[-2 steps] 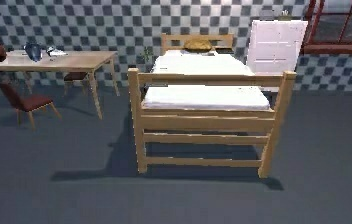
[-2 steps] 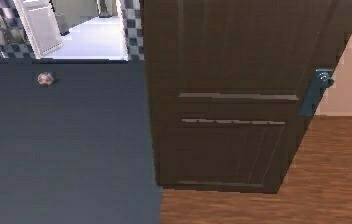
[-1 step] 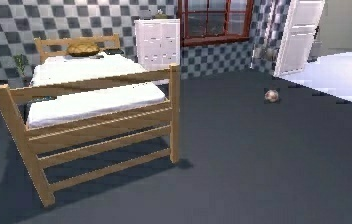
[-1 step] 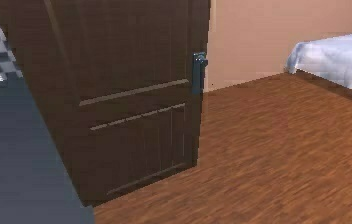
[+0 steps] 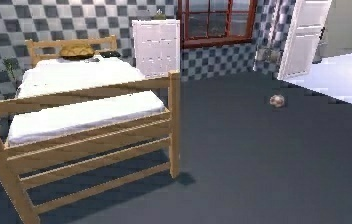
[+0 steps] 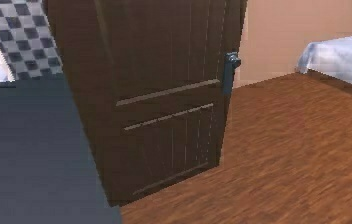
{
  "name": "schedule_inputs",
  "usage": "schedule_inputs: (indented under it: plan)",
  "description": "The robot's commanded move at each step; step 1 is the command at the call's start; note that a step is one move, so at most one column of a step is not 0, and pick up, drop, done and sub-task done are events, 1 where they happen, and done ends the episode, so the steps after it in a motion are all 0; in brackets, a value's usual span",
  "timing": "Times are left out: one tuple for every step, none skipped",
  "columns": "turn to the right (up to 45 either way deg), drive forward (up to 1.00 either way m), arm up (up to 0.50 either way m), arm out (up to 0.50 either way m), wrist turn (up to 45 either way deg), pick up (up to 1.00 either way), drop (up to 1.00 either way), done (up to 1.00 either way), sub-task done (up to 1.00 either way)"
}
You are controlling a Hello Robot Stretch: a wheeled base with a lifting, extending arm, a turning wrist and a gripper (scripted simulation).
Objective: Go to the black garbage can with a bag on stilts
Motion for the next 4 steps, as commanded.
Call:
schedule_inputs:
  plan:
    - [30.0, 0.0, 0.0, 0.0, 0.0, 0.0, 0.0, 0.0, 0.0]
    - [0.0, 0.95, 0.0, 0.0, 0.0, 0.0, 0.0, 0.0, 0.0]
    - [12.0, 0.0, 0.0, 0.0, 0.0, 0.0, 0.0, 0.0, 0.0]
    - [0.0, 1.0, 0.0, 0.0, 0.0, 0.0, 0.0, 0.0, 0.0]
